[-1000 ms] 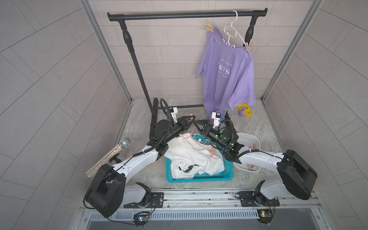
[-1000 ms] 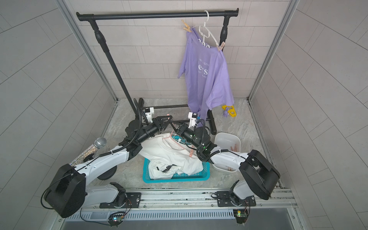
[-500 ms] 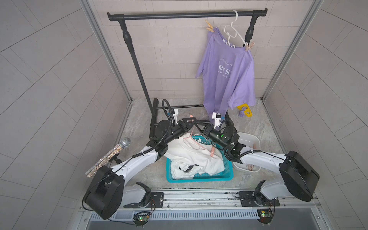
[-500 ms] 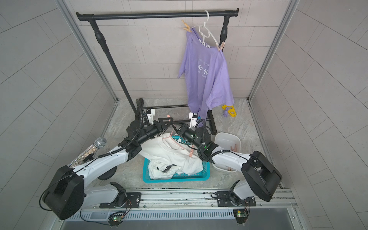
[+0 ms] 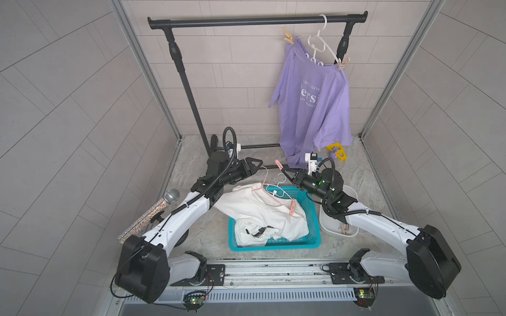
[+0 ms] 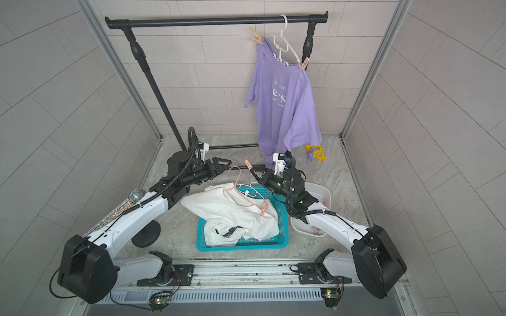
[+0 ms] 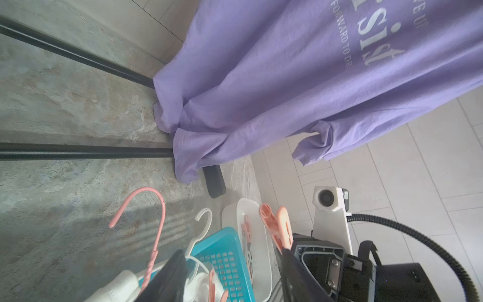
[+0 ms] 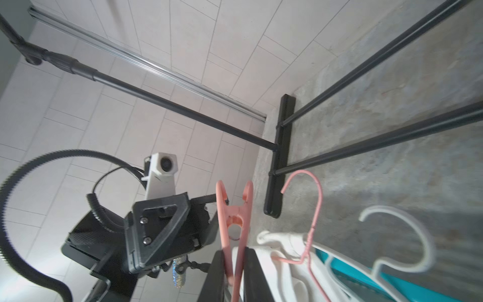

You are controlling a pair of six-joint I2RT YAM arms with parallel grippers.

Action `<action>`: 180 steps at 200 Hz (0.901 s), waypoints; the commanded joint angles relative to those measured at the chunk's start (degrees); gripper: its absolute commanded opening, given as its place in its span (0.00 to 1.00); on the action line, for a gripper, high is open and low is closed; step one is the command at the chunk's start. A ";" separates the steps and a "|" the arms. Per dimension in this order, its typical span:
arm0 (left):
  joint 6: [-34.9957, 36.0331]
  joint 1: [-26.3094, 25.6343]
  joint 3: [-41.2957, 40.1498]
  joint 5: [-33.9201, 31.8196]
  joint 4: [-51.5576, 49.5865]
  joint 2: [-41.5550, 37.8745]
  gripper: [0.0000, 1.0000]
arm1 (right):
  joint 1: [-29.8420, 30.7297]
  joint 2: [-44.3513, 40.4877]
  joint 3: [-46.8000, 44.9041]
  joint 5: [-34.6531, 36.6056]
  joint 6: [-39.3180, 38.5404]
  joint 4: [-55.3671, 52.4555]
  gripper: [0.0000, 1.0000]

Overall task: Use clothespins to secure the t-shirt on both sides of the hanger
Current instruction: Open the clothespin.

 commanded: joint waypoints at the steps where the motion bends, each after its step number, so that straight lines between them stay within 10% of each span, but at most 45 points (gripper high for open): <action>1: 9.83 0.69 4.42 3.07 -9.79 2.31 0.62 | -1.81 -3.01 2.25 -5.36 -6.93 -12.11 0.00; 180: 44.83 4.57 39.39 6.26 -41.14 31.22 0.72 | -6.77 -9.30 14.94 -9.74 -35.95 -55.58 0.00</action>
